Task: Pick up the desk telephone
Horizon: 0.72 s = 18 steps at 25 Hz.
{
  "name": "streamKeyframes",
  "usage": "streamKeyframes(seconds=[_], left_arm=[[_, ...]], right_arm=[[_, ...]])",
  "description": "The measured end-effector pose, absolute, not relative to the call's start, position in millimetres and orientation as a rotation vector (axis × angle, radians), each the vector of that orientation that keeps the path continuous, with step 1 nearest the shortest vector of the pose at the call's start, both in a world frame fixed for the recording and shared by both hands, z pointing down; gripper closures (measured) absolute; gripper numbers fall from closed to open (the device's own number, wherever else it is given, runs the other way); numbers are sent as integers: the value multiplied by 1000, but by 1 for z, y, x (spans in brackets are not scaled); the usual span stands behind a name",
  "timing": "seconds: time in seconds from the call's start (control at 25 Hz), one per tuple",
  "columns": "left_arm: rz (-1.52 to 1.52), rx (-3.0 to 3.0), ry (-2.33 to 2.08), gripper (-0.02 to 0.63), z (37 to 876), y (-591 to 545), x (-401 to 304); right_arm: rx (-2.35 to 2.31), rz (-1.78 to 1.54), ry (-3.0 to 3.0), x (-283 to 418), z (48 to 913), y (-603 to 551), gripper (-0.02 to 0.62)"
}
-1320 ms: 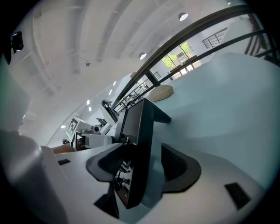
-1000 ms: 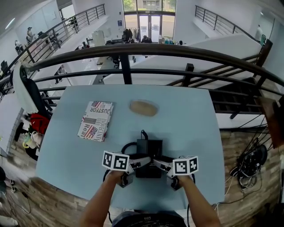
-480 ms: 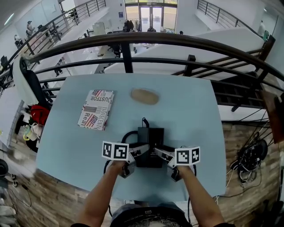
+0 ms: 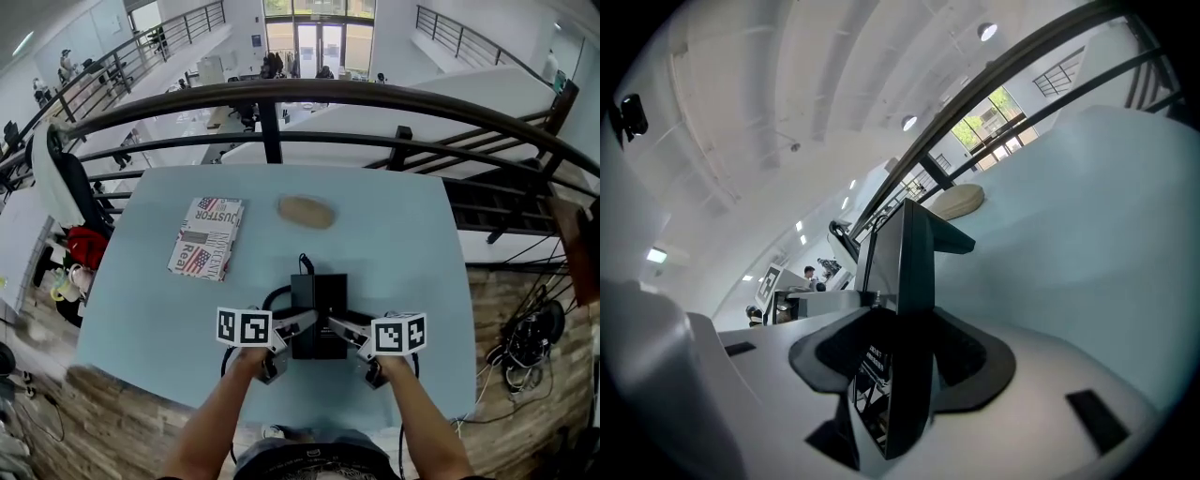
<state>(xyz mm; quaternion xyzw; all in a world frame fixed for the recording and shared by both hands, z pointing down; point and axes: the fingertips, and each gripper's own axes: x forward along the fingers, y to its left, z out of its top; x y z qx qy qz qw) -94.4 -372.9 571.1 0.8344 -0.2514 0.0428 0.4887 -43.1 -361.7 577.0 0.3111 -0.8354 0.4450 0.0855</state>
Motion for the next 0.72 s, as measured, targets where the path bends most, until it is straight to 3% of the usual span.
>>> streamKeyframes(seconds=[0.72], left_arm=[[-5,2360,-670,411,432,-371,-105]], right_arm=[[1014,920,-2758,-53,440,-361,393]])
